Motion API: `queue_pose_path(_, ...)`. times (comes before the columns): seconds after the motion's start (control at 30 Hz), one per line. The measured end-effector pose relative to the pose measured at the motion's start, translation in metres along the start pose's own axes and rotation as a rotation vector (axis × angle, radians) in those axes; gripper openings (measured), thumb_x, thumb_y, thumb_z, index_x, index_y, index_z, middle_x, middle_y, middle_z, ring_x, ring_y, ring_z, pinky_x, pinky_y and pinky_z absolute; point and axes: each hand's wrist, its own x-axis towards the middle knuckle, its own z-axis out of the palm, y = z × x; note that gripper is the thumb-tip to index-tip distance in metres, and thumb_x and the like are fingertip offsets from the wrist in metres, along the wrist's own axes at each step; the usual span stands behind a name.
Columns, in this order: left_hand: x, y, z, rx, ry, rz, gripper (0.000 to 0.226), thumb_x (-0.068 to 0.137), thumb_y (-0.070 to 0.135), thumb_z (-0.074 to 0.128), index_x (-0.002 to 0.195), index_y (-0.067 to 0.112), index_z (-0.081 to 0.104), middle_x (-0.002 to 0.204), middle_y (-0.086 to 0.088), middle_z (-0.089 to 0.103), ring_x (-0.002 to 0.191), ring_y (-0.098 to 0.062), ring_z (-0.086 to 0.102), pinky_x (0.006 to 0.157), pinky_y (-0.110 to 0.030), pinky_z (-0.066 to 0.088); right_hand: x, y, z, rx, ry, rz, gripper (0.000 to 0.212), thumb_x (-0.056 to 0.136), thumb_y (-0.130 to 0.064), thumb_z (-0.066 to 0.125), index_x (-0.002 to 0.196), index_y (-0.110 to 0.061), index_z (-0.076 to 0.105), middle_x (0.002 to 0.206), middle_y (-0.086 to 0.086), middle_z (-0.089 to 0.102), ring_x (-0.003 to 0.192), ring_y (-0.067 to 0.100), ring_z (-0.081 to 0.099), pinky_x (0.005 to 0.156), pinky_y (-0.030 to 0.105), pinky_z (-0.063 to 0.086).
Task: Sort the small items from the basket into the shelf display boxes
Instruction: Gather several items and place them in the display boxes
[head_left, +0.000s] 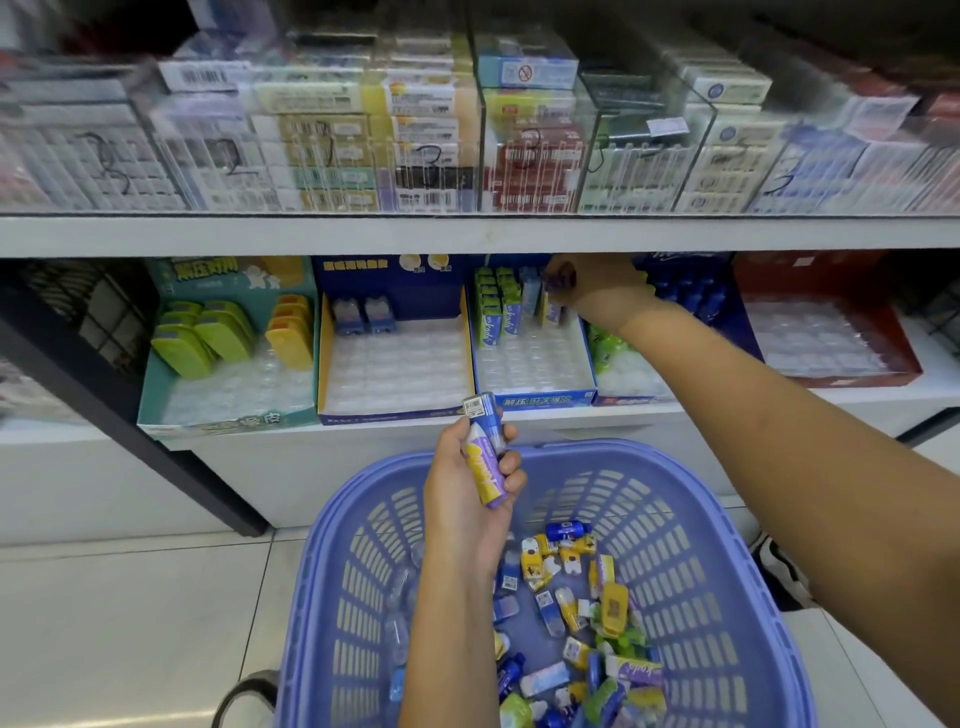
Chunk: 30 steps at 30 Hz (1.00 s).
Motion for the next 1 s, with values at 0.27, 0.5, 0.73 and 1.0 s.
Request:
queue_pose_path(0.27, -0.007, -0.004, 0.004, 0.216, -0.039, 0.046, 0.038, 0.101, 0.034, 0.037, 0.096, 0.007, 0.063, 0.062, -0.003, 0.059, 0.039, -0.007, 0.038, 0.032, -0.016, 0.029, -0.126, -0.038, 0.018, 0.833, -0.256, -0.02, 0.022, 0.074, -0.046, 0.069, 0.09, -0.031, 0.071, 0.076, -0.013, 0.07, 0.073, -0.002, 0.062, 0.076, 0.02, 0.048)
queue_pose_path(0.5, -0.016, -0.005, 0.007, 0.367, -0.039, 0.052, 0.046, 0.1, 0.042, 0.037, 0.09, 0.007, 0.065, 0.059, -0.008, 0.061, 0.034, -0.008, 0.036, 0.03, -0.016, 0.025, -0.164, -0.042, 0.037, 1.265, -0.182, 0.053, 0.014, 0.094, -0.016, 0.053, 0.085, -0.008, 0.06, 0.08, 0.001, 0.069, 0.073, 0.01, 0.063, 0.077, 0.019, 0.049)
queue_pose_path(0.73, -0.019, 0.012, -0.007, 0.333, 0.053, 0.039, 0.047, 0.1, 0.04, 0.039, 0.082, 0.006, 0.065, 0.043, 0.0, 0.046, 0.029, -0.006, 0.029, 0.03, -0.014, 0.02, -0.142, -0.042, 0.021, 1.77, -0.108, 0.248, 0.008, 0.094, -0.021, 0.053, 0.093, -0.014, 0.056, 0.071, 0.004, 0.061, 0.058, 0.012, 0.045, 0.054, 0.021, 0.049)
queue_pose_path(1.0, -0.016, 0.049, -0.035, 0.104, 0.154, 0.154, 0.031, 0.099, 0.026, 0.035, 0.093, 0.009, 0.059, 0.054, 0.002, 0.048, 0.038, -0.006, 0.038, 0.036, -0.015, 0.029, -0.076, -0.099, 0.021, 1.583, -0.151, 0.208, 0.028, 0.099, -0.017, 0.044, 0.091, -0.016, 0.071, 0.083, 0.002, 0.066, 0.051, 0.005, 0.043, 0.049, 0.018, 0.036)
